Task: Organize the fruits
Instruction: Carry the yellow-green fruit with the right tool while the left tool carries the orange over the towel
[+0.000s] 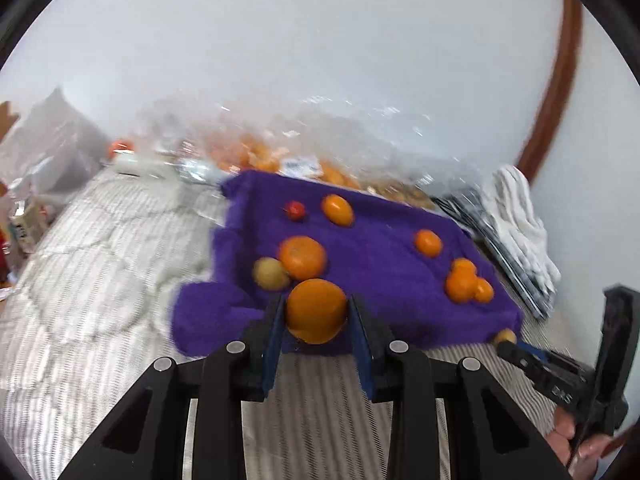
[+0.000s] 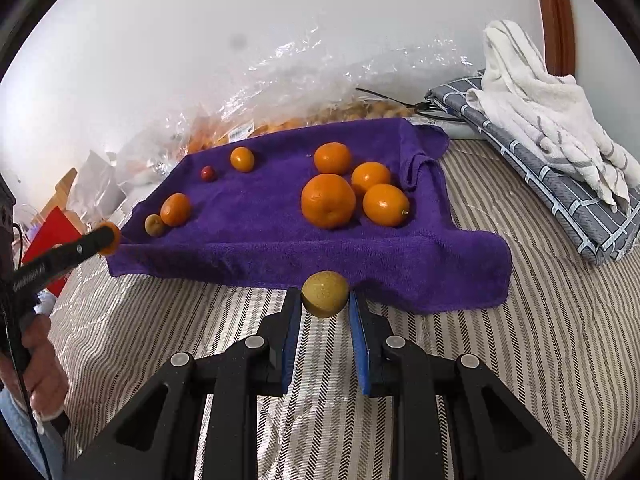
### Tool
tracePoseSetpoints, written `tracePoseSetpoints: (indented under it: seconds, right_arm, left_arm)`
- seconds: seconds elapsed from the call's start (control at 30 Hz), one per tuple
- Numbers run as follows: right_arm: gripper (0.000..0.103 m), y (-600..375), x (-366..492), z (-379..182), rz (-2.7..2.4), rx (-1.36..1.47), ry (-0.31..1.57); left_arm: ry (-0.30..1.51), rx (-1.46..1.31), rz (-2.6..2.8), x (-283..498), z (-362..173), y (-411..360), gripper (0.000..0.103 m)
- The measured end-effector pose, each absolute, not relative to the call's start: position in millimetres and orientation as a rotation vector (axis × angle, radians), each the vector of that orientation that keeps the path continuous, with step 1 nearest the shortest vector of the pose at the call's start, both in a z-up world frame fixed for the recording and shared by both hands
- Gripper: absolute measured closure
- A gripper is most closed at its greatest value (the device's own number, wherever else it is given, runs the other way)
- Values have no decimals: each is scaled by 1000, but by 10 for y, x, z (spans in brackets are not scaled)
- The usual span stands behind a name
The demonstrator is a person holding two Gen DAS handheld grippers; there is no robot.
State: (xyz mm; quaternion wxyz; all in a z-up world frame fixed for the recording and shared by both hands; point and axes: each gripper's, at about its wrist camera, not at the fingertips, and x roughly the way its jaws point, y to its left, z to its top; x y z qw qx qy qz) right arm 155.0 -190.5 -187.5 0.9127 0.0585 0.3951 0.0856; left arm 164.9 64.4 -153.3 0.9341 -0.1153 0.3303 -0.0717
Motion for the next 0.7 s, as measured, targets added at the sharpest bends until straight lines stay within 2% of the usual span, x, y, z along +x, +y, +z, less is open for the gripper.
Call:
tracePoseSetpoints:
  seconds: [0.5,0.7]
  right_arm:
    - [79,-1906,1484,-1781,152,83,753]
    - [79,-1933,1491,-1564,161,114,745]
  left_arm:
    - [621,-235,-89,1630,-1478,769,73]
    - [581,-216,-76,1576,-1412,763,73]
